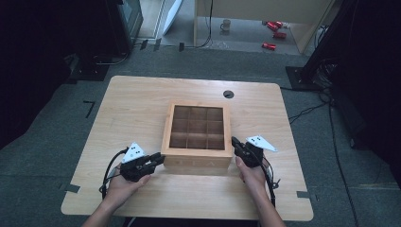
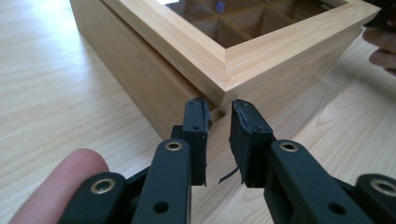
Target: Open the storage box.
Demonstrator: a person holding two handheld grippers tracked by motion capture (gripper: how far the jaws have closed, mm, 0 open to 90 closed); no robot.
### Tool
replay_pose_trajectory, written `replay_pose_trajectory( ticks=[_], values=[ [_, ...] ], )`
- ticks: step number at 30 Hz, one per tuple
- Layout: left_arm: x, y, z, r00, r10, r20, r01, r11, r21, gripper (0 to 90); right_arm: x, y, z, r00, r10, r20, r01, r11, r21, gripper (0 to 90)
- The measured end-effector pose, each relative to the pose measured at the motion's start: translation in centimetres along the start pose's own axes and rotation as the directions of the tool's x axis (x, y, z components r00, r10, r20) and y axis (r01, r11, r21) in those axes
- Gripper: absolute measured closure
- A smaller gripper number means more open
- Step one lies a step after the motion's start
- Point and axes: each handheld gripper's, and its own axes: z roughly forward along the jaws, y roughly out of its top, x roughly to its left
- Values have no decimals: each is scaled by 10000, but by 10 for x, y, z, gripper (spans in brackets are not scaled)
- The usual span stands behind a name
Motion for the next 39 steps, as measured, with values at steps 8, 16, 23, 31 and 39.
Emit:
replay_pose_trajectory(
  ticks=[8,16,23,31,39],
  values=[
    [3,0,0,9994,-253,238,254,9997,-53,778,-6,1,-14,9974,-486,-533,495,9987,142,775],
    [4,0,-1,9986,-394,358,397,9992,-91,780,-8,-7,-31,9894,-1066,-988,1121,9924,515,683],
    [4,1,-2,9981,-481,386,486,9987,-117,783,-7,-14,-48,9818,-1222,-1456,1296,9907,424,660],
    [4,3,-3,9972,-559,499,569,9982,-198,791,-8,-16,-59,9767,-1111,-1837,1166,9930,194,613],
    [5,4,-3,9942,-754,762,772,9968,-207,811,-7,-17,-65,9640,-1325,-2306,1398,9900,157,583]
  ],
)
